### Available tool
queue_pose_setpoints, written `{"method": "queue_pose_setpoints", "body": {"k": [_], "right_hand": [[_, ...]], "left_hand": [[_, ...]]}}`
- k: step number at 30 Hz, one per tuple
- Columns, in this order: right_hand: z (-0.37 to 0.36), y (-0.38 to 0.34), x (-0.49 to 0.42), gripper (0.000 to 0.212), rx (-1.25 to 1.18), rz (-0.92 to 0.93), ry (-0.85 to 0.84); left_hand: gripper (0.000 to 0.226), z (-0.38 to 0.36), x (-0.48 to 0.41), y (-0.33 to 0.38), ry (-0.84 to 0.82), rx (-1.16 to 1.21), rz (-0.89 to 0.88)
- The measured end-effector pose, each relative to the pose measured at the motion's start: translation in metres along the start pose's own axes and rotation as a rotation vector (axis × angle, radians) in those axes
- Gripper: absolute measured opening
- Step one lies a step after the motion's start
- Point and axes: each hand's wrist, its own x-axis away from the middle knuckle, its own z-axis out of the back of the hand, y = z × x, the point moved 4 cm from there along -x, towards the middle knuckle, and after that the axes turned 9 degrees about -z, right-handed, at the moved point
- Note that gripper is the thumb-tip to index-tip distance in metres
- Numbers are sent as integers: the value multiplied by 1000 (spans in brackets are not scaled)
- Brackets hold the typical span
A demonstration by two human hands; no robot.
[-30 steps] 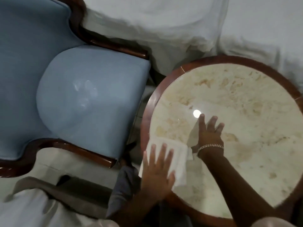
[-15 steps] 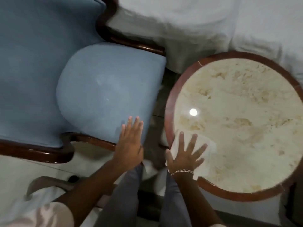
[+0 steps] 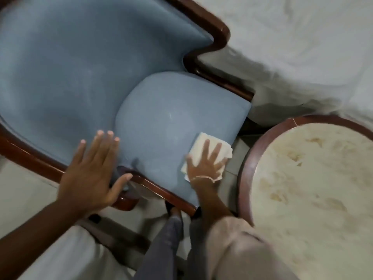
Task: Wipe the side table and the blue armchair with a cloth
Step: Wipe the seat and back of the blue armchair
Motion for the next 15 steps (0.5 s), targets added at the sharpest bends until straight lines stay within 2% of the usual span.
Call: {"method": "queue_pose_setpoints", "body": {"k": [1, 5, 9, 12, 15], "right_hand": [[-12, -1, 2, 82, 24, -88, 5], [-12, -3, -24, 74, -33, -27, 130], [18, -16, -94, 68, -175, -165, 274], [45, -29, -152, 67, -242, -133, 315], [87, -31, -216, 68, -319, -104, 220]], "left_hand": [[95, -4, 0, -1, 9, -12, -14], [105, -21, 2, -10, 71, 31, -21], [106, -46, 7, -16, 105, 116, -20], [117, -60, 8, -24, 32, 116, -10], [125, -67, -1, -26, -69, 195, 102]]}}
